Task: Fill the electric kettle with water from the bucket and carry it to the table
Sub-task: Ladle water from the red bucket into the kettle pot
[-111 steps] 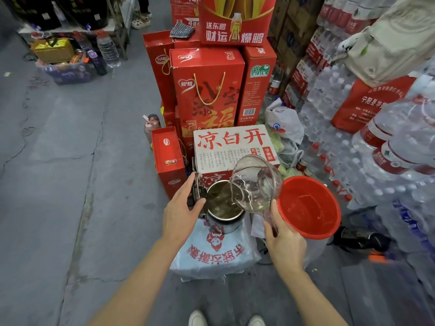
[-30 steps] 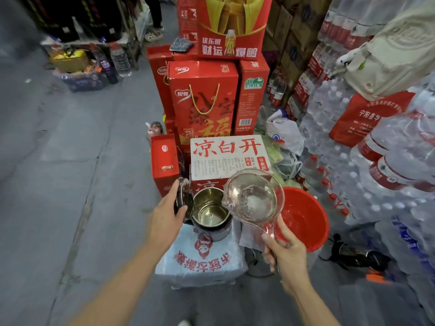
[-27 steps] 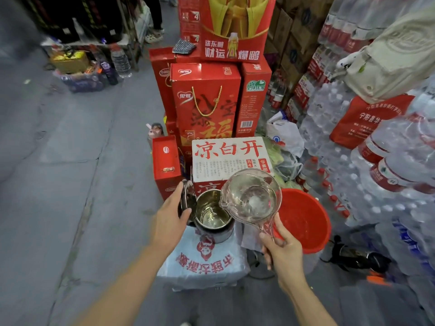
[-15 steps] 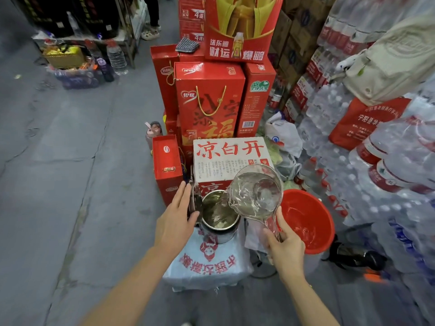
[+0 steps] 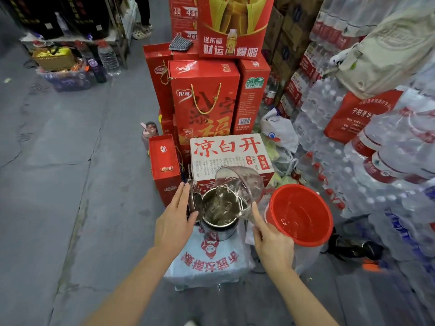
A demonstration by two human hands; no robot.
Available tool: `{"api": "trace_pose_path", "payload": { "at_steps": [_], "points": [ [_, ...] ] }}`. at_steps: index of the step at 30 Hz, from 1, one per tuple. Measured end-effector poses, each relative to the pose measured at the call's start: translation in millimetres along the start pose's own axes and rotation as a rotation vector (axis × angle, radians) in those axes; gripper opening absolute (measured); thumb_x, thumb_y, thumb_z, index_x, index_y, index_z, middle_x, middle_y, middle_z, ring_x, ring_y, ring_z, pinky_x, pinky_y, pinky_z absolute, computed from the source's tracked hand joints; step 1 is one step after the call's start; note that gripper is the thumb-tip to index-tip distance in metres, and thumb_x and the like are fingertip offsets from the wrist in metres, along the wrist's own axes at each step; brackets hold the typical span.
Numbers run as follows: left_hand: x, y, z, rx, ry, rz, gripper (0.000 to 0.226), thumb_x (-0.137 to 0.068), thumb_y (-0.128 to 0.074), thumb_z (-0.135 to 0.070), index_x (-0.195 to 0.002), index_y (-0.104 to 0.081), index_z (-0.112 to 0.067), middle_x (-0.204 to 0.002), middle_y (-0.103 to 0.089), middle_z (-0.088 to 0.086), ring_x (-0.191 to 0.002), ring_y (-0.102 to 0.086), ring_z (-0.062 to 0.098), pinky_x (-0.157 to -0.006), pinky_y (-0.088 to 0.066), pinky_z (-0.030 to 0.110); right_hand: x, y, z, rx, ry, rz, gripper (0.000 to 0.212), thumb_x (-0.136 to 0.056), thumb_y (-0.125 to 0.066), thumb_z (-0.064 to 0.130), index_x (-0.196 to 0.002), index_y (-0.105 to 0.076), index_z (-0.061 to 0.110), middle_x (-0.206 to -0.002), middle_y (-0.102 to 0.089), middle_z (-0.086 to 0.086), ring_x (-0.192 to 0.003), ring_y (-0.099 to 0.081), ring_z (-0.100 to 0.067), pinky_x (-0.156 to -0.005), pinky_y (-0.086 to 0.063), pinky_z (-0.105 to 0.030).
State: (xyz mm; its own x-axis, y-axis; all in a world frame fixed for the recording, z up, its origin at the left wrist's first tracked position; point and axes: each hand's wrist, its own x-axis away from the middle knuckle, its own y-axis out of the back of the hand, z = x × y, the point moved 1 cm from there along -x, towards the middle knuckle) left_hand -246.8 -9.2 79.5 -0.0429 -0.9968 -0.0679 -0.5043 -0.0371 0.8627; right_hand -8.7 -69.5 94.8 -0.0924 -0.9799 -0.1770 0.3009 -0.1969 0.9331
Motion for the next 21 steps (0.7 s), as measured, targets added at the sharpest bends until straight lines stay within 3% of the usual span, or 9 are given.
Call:
{"api": "trace_pose_path", "payload": {
  "at_steps": [3,7,10,13,15,16,18,21],
  "points": [
    [-0.1,-0.1,-0.3,-0.01,0.013,0.01,0.083,-0.09,-0.065,-0.034,-0.155,-0.013,-0.027,-0.162,-0.02,-0.006,-0.124,-0.056,0.022,-0.082,-0.056,0.041,-3.6,-6.6,-1.2,0.165,0.123,0.0,0.081,-0.065,-0.075,-0.006,-0.139,-0.058,0.022,-0.057,-0.059,-0.008,-0.032,-0.043,-0.021,-0.032,-0.032,-0.026],
    [-0.6,0.6,-1.4,0.003,0.018,0.014,0.082,-0.09,-0.066,-0.031,-0.155,-0.016,-0.025,-0.161,-0.021,-0.005,-0.127,-0.054,0.024,-0.085,-0.055,0.043,-7.3,-11.2,-5.6,0.256,0.257,0.035,0.092,-0.056,-0.082,-0.004,-0.141,-0.056,0.022,-0.059,-0.059,-0.008,-0.038,-0.049,-0.021,-0.033,-0.035,-0.027],
    [-0.3,0.4,-2.2,0.015,0.022,0.022,0.082,-0.09,-0.066,-0.029,-0.155,-0.016,-0.025,-0.161,-0.021,-0.005,-0.125,-0.055,0.025,-0.084,-0.055,0.043,-10.7,-11.9,-9.8,0.246,0.292,0.024,0.092,-0.055,-0.082,-0.003,-0.14,-0.058,0.023,-0.055,-0.057,-0.005,-0.035,-0.047,-0.019,-0.035,-0.026,-0.024],
    [0.1,0.8,-4.5,0.032,0.011,0.028,0.082,-0.09,-0.066,-0.026,-0.155,-0.015,-0.026,-0.161,-0.023,-0.004,-0.12,-0.059,0.024,-0.081,-0.056,0.042,-12.7,-6.3,-10.4,-0.027,-0.016,0.063,0.076,-0.079,-0.073,0.013,-0.146,-0.045,0.035,-0.053,-0.059,0.0,-0.035,-0.041,-0.013,-0.036,-0.026,-0.022],
    [0.3,1.8,-7.6,0.034,0.015,0.026,0.082,-0.091,-0.065,-0.024,-0.155,-0.015,-0.026,-0.161,-0.024,-0.004,-0.117,-0.061,0.025,-0.08,-0.056,0.041,-14.3,-7.6,-16.5,-0.449,-0.305,0.12,0.071,-0.091,-0.066,0.019,-0.149,-0.032,0.042,-0.068,-0.069,0.003,-0.044,-0.043,-0.003,-0.042,-0.036,-0.02],
    [0.3,2.1,-9.0,0.032,0.019,0.023,0.081,-0.091,-0.065,-0.024,-0.155,-0.015,-0.026,-0.16,-0.025,-0.004,-0.116,-0.061,0.025,-0.079,-0.057,0.042,-14.1,-6.6,-21.3,-0.725,-0.43,0.125,0.072,-0.092,-0.066,0.014,-0.149,-0.031,0.04,-0.077,-0.069,0.003,-0.044,-0.043,0.0,-0.043,-0.038,-0.019],
    [0.5,2.2,-11.1,0.033,0.024,0.02,0.081,-0.09,-0.066,-0.022,-0.154,-0.016,-0.025,-0.16,-0.026,-0.003,-0.116,-0.061,0.026,-0.078,-0.057,0.042,-10.2,-1.9,-34.7,-1.115,-0.643,0.12,0.072,-0.091,-0.066,0.005,-0.15,-0.036,0.036,-0.073,-0.066,-0.005,-0.038,-0.041,-0.005,-0.036,-0.036,-0.019],
    [1.7,2.2,-13.6,0.039,0.035,0.025,0.08,-0.091,-0.065,-0.02,-0.154,-0.017,-0.025,-0.16,-0.027,-0.001,-0.12,-0.059,0.028,-0.079,-0.056,0.043,2.7,3.0,-59.3,-1.335,-0.811,0.111,0.068,-0.09,-0.068,0.005,-0.146,-0.045,0.035,-0.062,-0.062,-0.009,-0.036,-0.041,-0.013,-0.037,-0.034,-0.02]
  ]
}}
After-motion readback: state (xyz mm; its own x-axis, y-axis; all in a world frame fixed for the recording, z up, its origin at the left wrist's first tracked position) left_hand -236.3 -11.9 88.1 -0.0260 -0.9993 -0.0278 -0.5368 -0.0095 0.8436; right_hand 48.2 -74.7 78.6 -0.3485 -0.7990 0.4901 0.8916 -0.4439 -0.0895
